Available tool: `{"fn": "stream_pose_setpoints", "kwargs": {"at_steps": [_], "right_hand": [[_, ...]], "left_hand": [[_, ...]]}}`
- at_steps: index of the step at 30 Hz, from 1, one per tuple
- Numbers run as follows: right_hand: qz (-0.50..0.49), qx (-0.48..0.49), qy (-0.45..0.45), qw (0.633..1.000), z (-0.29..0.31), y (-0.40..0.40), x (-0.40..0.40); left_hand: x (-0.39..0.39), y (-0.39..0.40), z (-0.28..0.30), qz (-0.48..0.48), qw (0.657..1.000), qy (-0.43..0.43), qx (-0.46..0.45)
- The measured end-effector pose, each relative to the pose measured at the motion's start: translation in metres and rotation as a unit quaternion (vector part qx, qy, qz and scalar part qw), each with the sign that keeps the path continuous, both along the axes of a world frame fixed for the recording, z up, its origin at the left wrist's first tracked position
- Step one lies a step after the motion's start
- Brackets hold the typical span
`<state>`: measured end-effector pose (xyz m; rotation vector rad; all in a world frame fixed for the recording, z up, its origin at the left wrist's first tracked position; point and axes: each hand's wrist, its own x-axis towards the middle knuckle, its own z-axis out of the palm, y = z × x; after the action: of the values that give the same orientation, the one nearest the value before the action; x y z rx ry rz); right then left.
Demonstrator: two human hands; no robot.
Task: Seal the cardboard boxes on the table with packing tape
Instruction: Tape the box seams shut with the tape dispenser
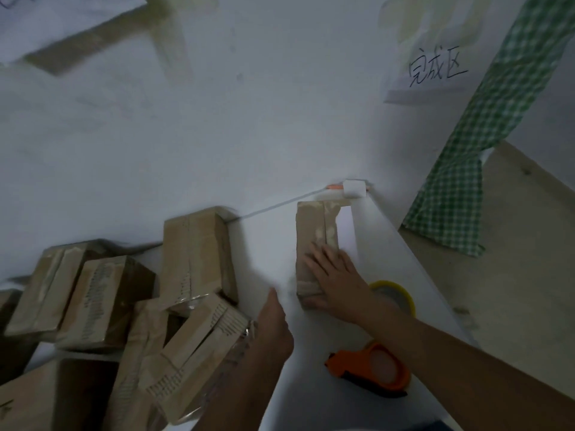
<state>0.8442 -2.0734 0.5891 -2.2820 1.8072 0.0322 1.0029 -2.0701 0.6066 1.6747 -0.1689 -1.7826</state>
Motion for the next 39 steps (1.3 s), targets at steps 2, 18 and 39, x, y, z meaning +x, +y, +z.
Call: {"fn": "stream_pose_setpoints", "kwargs": {"at_steps": [2, 18, 39], "right_hand": [[-0.002, -0.01, 0.025, 1.0, -0.005, 0.002, 0.001], [-0.034, -0.066, 0.018, 0.997, -0.011, 0.009, 0.006], [-0.035, -0.071, 0.029, 0.996, -0.012, 0.008, 0.006]], "left_hand": [[0.003, 0.005, -0.006, 0.017, 0.999, 0.027, 0.029], [0.011, 0.012, -0.029, 0.042, 0.989, -0.067, -0.124], [-0.007, -0.013, -0.048, -0.203, 0.927, -0.202, -0.242]]}}
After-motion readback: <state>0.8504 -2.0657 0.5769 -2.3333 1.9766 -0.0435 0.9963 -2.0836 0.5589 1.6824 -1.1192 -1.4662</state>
